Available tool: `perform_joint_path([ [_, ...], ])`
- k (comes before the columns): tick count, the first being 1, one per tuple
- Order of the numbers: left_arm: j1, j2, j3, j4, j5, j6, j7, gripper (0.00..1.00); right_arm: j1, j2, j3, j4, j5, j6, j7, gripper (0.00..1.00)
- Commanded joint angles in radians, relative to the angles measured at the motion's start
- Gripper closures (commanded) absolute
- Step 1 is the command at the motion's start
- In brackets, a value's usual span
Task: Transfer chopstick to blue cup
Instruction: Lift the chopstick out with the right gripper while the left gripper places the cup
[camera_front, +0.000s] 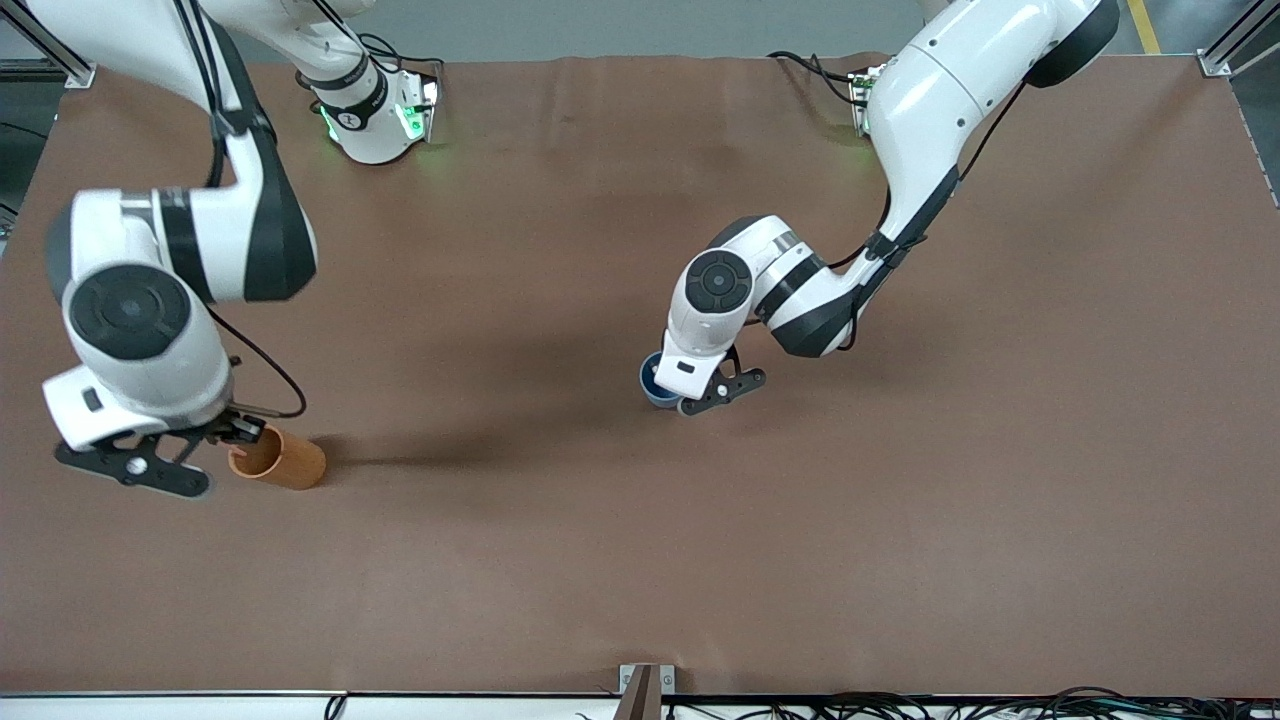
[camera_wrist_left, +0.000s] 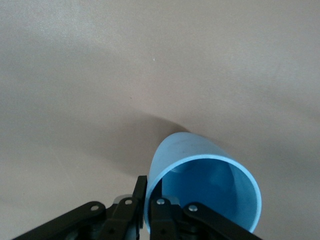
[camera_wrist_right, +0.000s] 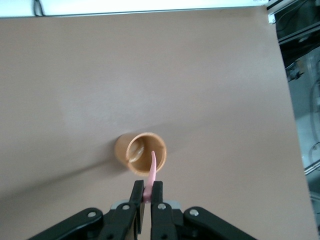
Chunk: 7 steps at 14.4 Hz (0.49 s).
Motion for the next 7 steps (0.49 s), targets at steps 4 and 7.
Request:
perform_joint_path([
  [4, 0.011, -0.011, -0.008, 0.0, 0.031, -0.004, -0.013, 0.0, -0.011, -0.186, -0.002, 0.005, 0.277, -0.022, -0.053, 0.97],
  [7, 0.051, -0.132, -0.014, 0.004, 0.019, -0.137, 0.08, 0.0, -0.046, -0.246, -0.003, 0.004, 0.335, -0.058, -0.097, 0.97],
])
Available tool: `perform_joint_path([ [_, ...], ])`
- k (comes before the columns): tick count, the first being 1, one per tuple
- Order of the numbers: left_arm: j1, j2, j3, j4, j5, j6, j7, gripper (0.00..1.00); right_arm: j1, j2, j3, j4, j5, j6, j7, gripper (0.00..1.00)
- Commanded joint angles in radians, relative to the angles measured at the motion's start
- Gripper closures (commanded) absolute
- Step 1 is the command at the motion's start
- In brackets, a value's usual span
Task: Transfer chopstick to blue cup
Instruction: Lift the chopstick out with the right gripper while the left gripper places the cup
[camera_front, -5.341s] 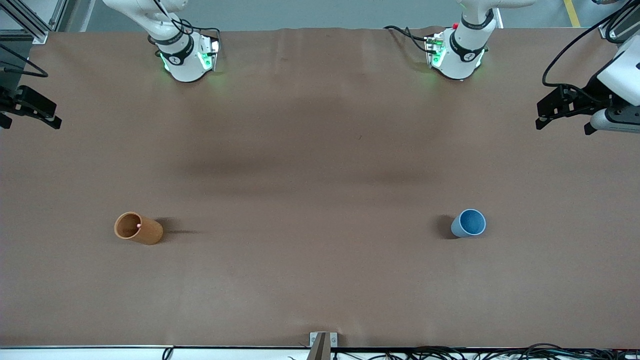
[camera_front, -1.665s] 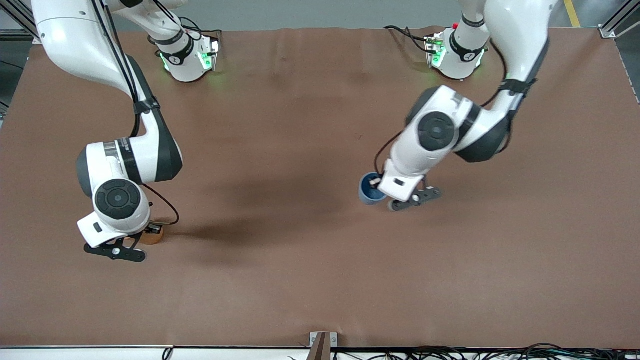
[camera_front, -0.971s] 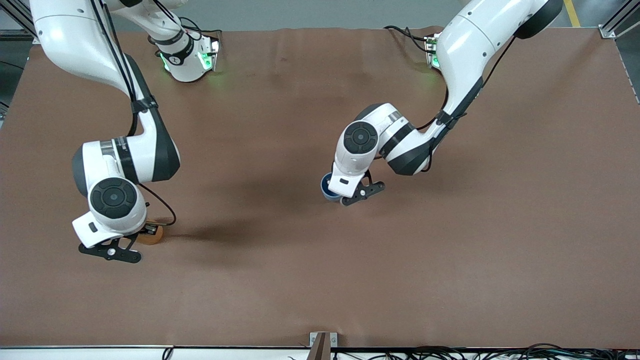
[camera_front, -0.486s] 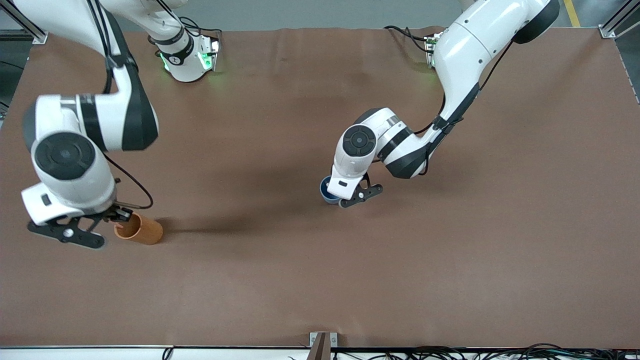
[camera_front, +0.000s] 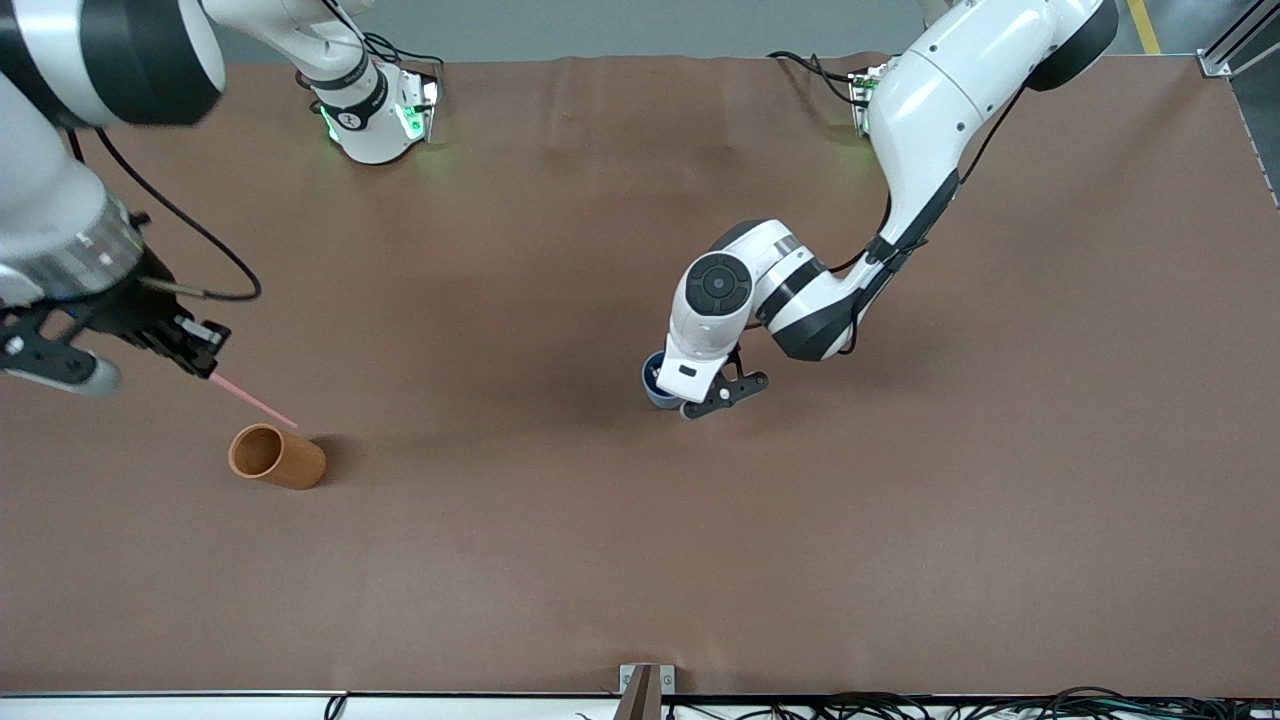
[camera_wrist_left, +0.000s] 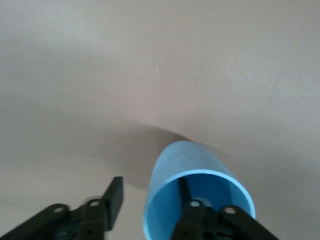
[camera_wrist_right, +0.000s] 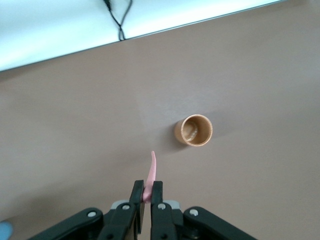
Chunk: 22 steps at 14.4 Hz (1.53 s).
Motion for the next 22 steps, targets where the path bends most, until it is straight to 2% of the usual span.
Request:
perform_joint_path([
  [1, 0.055, -0.159, -0.019, -0.01, -0.019, -0.144, 0.117, 0.0, -0.07, -0.058, 0.002, -0.023, 0.082, -0.043, -0.092, 0.97],
  [3, 0.071, -0.254, 0.01, -0.009, -0.099, -0.199, 0.228, 0.0, -0.153, -0.08, 0.002, -0.031, 0.167, -0.068, -0.156, 0.97],
  [7, 0.071, -0.443, 0.226, -0.009, -0.306, -0.321, 0.562, 0.0, -0.19, -0.103, 0.001, -0.08, 0.173, -0.094, -0.242, 0.97],
  [10, 0.073, -0.542, 0.332, -0.01, -0.347, -0.411, 0.77, 0.0, -0.163, -0.126, 0.014, -0.111, 0.173, -0.088, -0.241, 0.97],
  [14, 0.074, -0.649, 0.506, -0.006, -0.392, -0.511, 1.108, 0.0, -0.009, -0.124, 0.017, -0.108, 0.171, -0.067, -0.184, 0.97],
  [17, 0.123, -0.704, 0.518, 0.002, -0.392, -0.562, 1.256, 0.0, 0.142, -0.118, 0.017, -0.092, 0.158, -0.037, 0.047, 0.97],
  [19, 0.125, -0.714, 0.521, 0.03, -0.39, -0.588, 1.247, 0.0, 0.256, -0.085, 0.017, -0.071, 0.153, 0.012, 0.2, 0.97],
  [22, 0.135, -0.71, 0.524, 0.047, -0.381, -0.611, 1.262, 0.0, 0.396, -0.012, 0.014, -0.068, 0.147, 0.157, 0.378, 0.97],
])
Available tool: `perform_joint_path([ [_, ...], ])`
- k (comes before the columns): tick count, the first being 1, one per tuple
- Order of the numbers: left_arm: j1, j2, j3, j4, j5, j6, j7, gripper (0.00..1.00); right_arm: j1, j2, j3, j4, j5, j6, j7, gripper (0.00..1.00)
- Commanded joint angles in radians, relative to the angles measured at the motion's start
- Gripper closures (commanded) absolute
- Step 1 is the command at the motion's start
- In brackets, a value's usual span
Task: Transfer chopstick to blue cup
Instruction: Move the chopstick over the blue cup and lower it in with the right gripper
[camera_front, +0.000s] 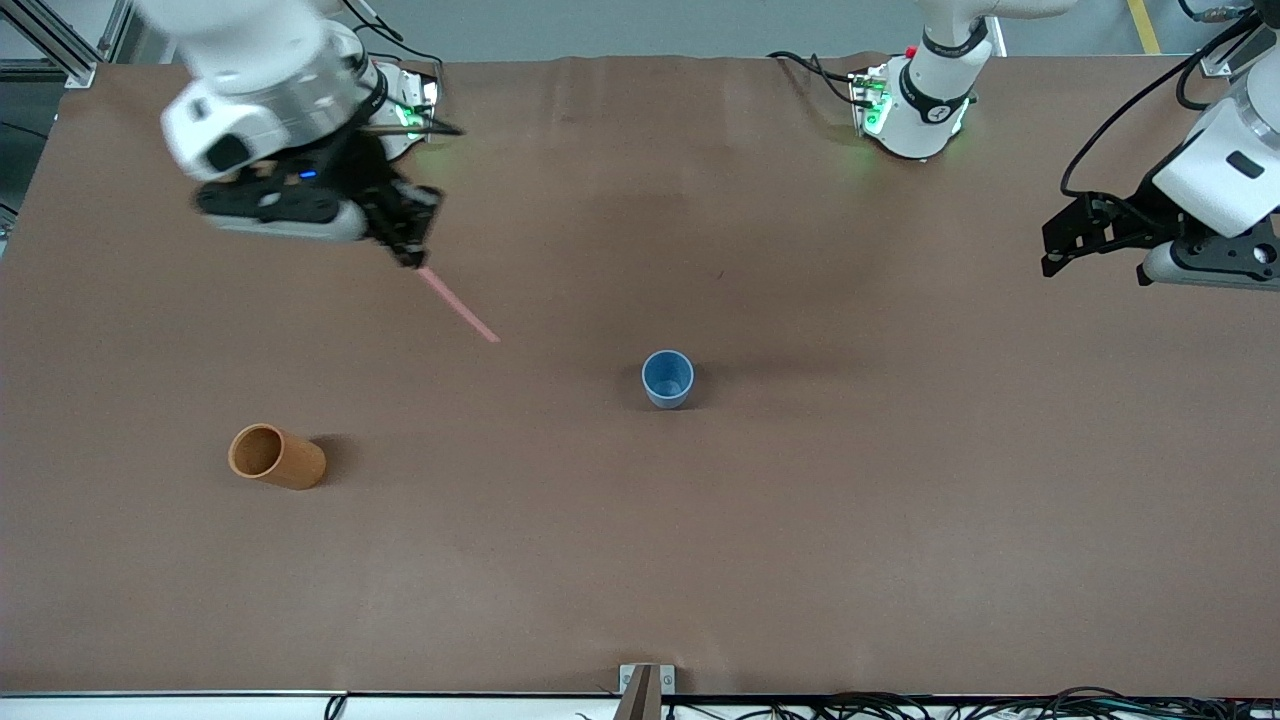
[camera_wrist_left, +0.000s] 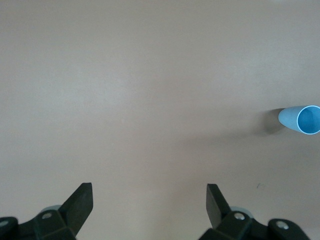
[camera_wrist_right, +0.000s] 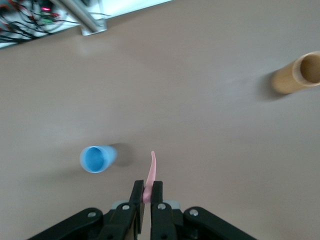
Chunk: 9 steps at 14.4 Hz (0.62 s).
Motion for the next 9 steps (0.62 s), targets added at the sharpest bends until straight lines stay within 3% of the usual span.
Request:
perform_joint_path([
  [1, 0.023, -0.001, 0.001, 0.014, -0.005, -0.049, 0.027, 0.0, 0.102, 0.075, -0.015, 0.005, -0.043, 0.123, 0.118, 0.97],
  [5, 0.014, -0.001, 0.003, 0.016, -0.011, -0.055, 0.025, 0.0, 0.215, 0.199, -0.015, 0.082, -0.153, 0.154, 0.166, 0.97],
  [9, 0.012, 0.003, 0.003, 0.019, -0.013, -0.055, 0.022, 0.0, 0.289, 0.267, -0.014, 0.088, -0.181, 0.191, 0.242, 0.97],
])
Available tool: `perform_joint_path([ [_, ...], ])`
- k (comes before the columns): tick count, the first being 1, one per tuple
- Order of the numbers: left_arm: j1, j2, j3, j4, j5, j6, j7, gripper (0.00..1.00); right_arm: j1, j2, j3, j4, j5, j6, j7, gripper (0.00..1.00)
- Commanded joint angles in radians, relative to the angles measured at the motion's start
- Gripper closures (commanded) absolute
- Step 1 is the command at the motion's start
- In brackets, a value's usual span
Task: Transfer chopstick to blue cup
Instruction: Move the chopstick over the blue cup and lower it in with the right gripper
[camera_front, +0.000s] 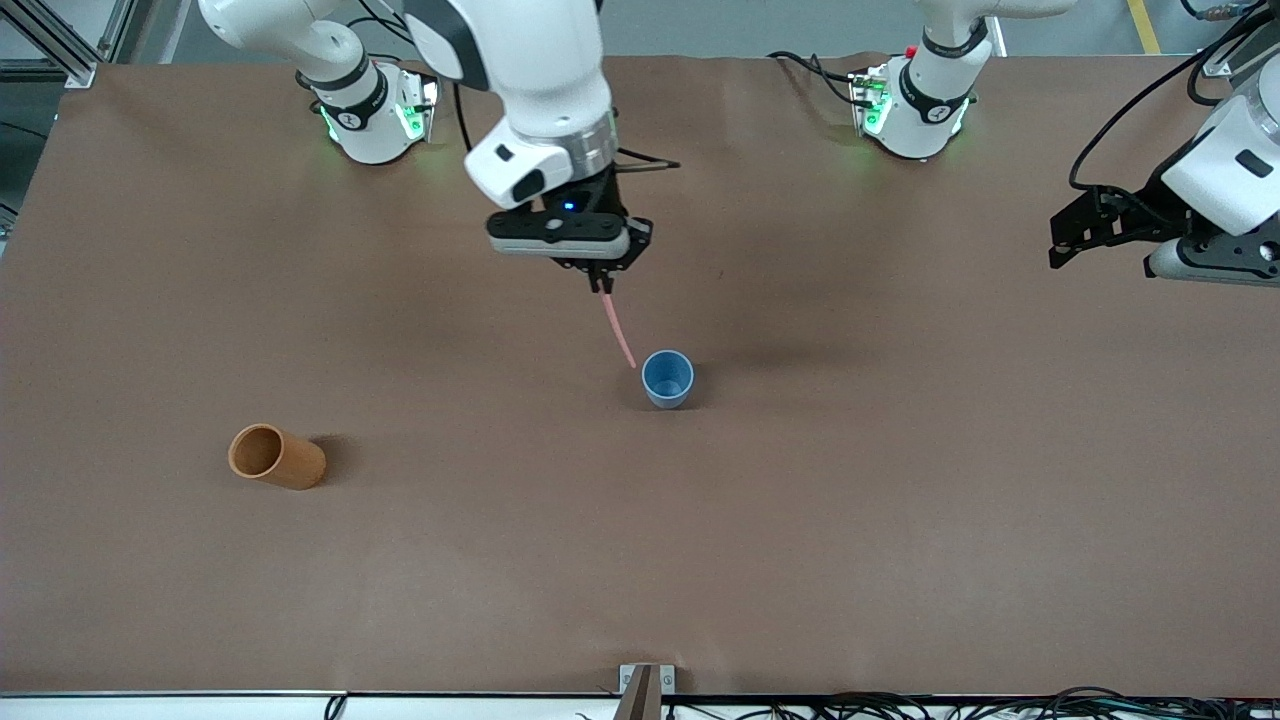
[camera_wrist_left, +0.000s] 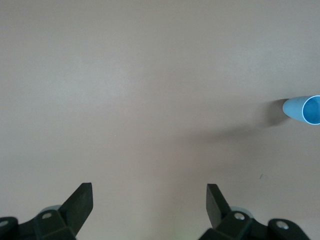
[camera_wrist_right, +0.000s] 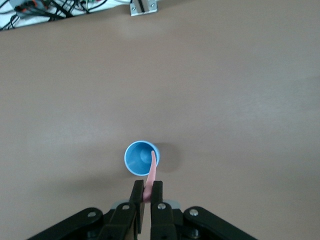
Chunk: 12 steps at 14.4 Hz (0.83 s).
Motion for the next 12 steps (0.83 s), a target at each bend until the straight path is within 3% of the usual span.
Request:
perform_joint_path([
  [1, -0.002, 0.005, 0.003, 0.021, -0.014, -0.018, 0.006, 0.0, 0.052, 0.046, -0.01, 0.033, -0.021, 0.002, 0.062, 0.97],
  [12, -0.002, 0.008, 0.003, 0.024, -0.025, -0.018, 0.003, 0.0, 0.096, 0.126, -0.01, 0.019, -0.104, 0.066, 0.068, 0.95],
])
